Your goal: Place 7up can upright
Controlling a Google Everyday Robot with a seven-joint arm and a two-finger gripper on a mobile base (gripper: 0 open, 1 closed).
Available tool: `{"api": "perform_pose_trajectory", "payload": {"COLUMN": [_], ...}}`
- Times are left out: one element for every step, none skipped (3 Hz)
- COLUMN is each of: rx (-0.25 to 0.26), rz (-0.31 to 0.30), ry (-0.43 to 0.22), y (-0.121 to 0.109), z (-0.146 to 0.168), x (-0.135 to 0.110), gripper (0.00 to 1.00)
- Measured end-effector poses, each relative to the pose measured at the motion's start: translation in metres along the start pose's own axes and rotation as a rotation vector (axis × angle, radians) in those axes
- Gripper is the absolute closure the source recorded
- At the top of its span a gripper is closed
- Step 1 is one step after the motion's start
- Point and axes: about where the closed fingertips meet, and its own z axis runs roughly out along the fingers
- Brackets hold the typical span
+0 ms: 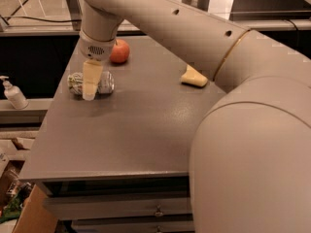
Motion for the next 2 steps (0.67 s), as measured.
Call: {"api": "perform_pose_trajectory", "payload": {"rx": [-0.005,-0.011], "rz": [-0.01,-0.013], "ry": [0.042,0.072], "y": [-0.006,-0.006], "z": [0.015,0.027], "x": [-0.01,-0.018], "gripper": [0.0,0.0]}}
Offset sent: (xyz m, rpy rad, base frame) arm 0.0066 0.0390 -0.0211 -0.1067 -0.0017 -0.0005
